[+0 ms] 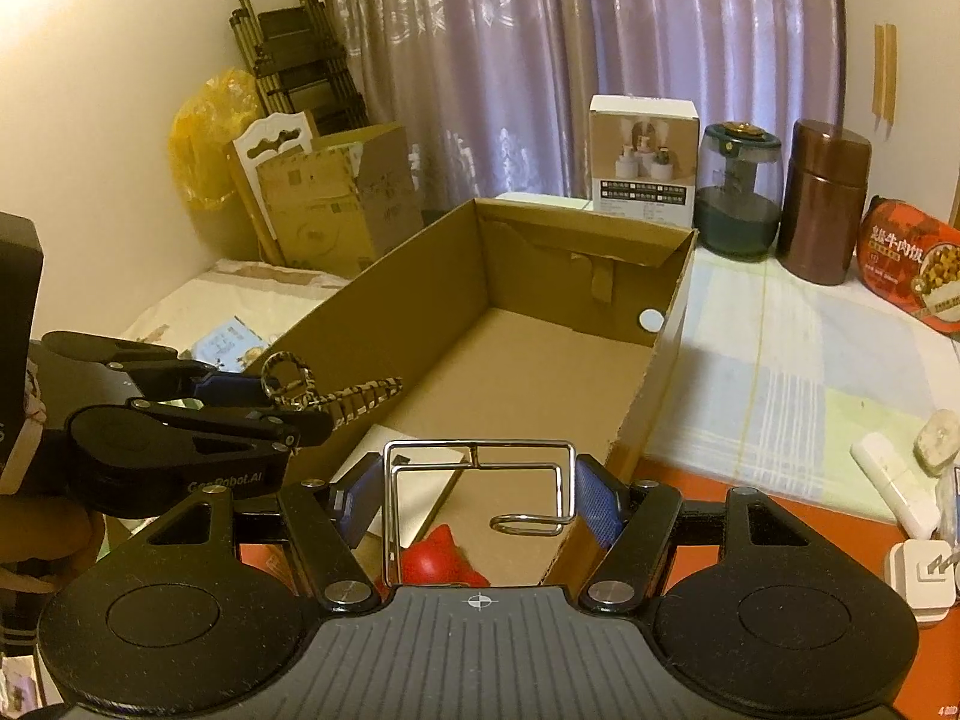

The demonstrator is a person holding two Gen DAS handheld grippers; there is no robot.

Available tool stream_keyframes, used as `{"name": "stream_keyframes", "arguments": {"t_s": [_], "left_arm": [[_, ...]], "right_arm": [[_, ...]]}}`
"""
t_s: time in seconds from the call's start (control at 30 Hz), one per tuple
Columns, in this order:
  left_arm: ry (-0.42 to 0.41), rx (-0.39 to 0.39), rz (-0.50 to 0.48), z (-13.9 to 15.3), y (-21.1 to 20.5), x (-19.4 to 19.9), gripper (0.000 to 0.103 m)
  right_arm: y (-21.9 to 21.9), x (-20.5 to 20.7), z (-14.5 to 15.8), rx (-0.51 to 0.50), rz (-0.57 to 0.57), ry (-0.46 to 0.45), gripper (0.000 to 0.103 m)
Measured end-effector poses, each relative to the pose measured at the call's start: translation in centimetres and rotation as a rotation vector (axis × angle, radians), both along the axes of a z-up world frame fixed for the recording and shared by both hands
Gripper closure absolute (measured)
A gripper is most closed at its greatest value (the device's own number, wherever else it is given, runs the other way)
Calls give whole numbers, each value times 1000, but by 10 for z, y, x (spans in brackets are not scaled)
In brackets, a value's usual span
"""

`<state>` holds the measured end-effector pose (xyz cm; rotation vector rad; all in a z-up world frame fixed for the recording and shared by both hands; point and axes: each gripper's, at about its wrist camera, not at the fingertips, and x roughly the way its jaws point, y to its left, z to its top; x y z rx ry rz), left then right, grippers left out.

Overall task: Organize rigid objects
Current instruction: 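Open the left gripper to drop the clip while the right releases the rack into the box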

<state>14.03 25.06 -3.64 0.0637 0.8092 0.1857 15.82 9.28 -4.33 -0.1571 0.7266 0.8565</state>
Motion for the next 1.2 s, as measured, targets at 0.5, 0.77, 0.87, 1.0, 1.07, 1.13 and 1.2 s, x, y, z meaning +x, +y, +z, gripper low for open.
{"name": "stream_keyframes", "arguments": {"t_s": [0.5,0.77,0.87,1.0,1.07,1.13,1.2], "left_arm": [[-23,3,4,7,2,-4,69],[-30,-4,8,7,4,-5,69],[-29,-7,6,7,4,-5,69],[-31,-5,7,8,4,-5,69],[-34,-5,7,8,4,-5,69],[-37,-4,9,9,4,-6,69],[-41,-6,11,10,4,-6,69]], "right_arm": [[3,-3,-2,-7,9,-5,39],[3,-3,-4,-10,12,-4,38],[3,-3,-4,-12,15,-6,38],[2,-3,-5,-8,11,-10,38],[2,-3,-4,1,9,-6,38],[0,-2,-3,14,2,4,38],[-1,-1,-1,22,-9,2,38]]}}
